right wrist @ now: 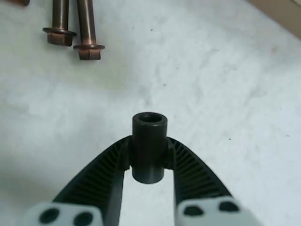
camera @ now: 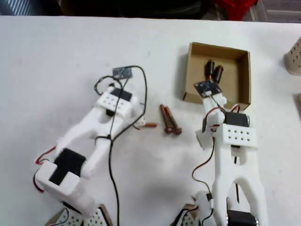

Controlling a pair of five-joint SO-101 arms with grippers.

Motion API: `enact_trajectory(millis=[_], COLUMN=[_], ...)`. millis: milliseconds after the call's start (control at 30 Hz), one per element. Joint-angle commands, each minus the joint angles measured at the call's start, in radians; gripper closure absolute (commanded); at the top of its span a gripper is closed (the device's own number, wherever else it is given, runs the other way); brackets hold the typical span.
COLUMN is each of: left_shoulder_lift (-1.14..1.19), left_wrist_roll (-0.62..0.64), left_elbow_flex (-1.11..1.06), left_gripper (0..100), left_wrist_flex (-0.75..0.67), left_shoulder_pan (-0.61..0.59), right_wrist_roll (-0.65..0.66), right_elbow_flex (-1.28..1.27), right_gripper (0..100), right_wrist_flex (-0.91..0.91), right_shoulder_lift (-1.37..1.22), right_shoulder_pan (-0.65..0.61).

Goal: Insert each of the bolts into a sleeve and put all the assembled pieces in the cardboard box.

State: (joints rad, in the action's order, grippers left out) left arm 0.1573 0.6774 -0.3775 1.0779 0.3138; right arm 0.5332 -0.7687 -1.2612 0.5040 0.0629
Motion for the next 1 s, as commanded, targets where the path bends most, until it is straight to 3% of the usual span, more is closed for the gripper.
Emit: enact_trajectory(millis=[0,267,467,700,967], left_shoulder_lift=[-0.047,0.044,0.166,0.177,0.294], left_wrist_roll=[-0.009,-0.009,0.046,0.048,-0.029], left_elbow_flex=[-0.003,0.026,0.187,0.253,0.381], left_gripper=[98,98,98,98,98], left_wrist_flex=[0.009,-0.025,0.068,0.015,-0.014], left_shoulder_pan=[-0.007,-0.010,-0.019,-0.077,-0.051], right_wrist_roll=[0.014,0.014,0.014,0.014,0.014], right_elbow_flex=[0.008,-0.002,-0.002,-0.002,-0.002], right_gripper=[98.1,98.1,98.1,98.1,98.1], right_wrist_flex=[0.015,0.015,0.015,0.015,0.013], right_shoulder_lift=[0.036,0.036,0.038,0.039,0.042], right_shoulder_pan=[-0.001,-0.001,-0.001,-0.001,0.001])
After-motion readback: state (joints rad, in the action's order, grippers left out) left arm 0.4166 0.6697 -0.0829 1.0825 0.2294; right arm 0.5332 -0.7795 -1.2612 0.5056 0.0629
